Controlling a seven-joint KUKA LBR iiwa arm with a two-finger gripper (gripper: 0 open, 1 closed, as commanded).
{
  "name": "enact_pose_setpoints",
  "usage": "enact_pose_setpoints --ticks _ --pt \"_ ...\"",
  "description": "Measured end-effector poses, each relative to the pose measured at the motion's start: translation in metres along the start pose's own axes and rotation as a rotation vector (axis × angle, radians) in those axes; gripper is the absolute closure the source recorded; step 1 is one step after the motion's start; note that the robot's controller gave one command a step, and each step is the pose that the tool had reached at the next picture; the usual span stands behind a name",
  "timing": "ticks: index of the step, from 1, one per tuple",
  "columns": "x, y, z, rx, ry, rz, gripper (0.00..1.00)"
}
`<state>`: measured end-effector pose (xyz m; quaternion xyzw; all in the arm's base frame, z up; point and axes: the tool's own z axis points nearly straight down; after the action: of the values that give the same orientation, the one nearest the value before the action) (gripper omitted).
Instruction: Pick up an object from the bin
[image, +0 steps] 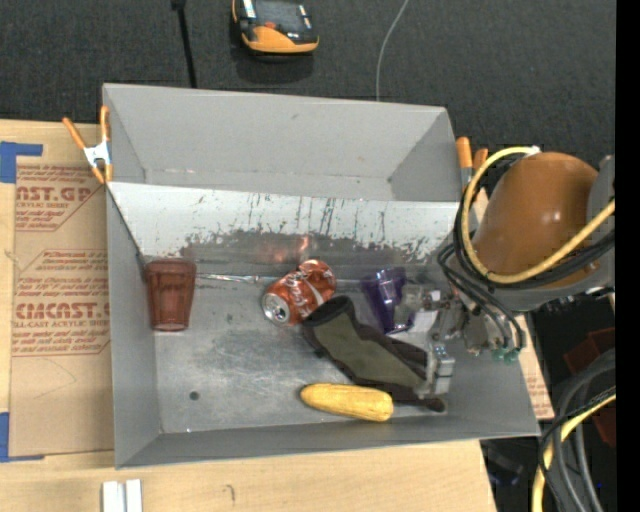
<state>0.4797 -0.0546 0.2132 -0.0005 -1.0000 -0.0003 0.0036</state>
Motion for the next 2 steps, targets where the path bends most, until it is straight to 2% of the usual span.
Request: enact_pose_setpoints --ticks 1,2 --pt "-0.002 0.000 -0.004 0.001 -0.008 -0.001 0.00" --pt "-0.003 -0.001 0.014 0.002 -0.015 -0.069 0.00"
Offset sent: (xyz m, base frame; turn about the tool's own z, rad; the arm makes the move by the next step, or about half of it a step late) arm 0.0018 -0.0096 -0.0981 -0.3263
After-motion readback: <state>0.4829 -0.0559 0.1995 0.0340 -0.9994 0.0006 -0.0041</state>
